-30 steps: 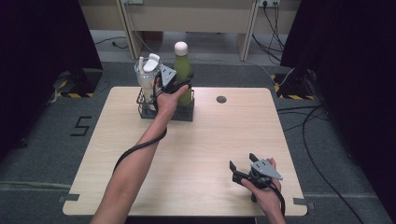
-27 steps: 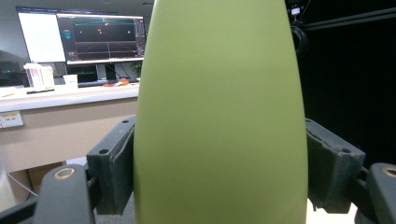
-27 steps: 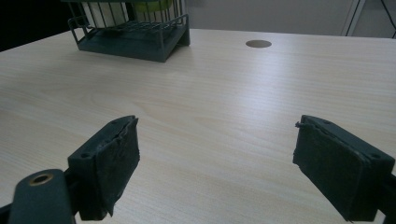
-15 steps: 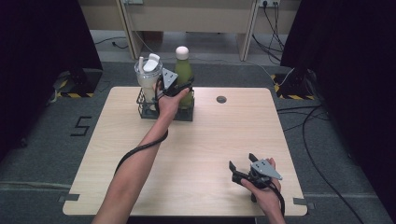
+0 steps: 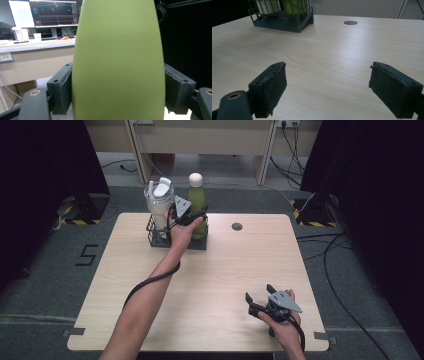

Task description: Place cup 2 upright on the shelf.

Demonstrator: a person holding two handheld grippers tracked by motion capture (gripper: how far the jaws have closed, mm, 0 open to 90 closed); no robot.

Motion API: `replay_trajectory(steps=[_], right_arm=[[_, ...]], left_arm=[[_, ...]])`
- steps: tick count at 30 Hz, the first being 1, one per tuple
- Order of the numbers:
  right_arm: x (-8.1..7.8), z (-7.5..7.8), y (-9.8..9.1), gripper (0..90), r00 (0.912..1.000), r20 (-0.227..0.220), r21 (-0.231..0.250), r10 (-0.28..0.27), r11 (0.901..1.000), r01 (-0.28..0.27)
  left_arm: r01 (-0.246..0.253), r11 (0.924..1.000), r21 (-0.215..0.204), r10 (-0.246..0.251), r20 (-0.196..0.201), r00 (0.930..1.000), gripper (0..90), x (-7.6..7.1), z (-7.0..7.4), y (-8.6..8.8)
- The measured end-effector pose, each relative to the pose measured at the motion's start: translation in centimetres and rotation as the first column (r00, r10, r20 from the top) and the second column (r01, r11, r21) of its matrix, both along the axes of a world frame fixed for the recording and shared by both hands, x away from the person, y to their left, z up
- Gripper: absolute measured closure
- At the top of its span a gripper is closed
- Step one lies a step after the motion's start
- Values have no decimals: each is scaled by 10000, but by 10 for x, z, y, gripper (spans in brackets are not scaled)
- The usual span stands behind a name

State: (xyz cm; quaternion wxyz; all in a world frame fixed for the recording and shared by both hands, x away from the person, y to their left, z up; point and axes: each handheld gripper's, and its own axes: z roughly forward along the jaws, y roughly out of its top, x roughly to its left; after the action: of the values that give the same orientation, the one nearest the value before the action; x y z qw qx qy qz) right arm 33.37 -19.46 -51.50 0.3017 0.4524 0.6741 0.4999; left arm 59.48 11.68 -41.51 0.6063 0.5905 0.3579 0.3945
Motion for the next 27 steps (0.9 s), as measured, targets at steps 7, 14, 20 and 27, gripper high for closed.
replay_trajectory(steps=[7,14,20,27], right_arm=[[0,0,1,142,10000,-11,-5,30,10000,-30],[0,0,1,142,10000,-24,-19,47,10000,-47],[0,0,2,142,10000,-22,-57,58,10000,-59],[0,-1,3,142,9999,-9,-102,104,9999,-104]], left_arm=[[19,10000,-58,-19,8,10000,227,0,-1,1],[96,9999,-45,-96,-4,10000,225,-1,-1,2],[125,9999,-96,-126,-70,9999,224,-1,-1,4],[161,9998,-70,-162,-109,9998,221,-1,-1,5]])
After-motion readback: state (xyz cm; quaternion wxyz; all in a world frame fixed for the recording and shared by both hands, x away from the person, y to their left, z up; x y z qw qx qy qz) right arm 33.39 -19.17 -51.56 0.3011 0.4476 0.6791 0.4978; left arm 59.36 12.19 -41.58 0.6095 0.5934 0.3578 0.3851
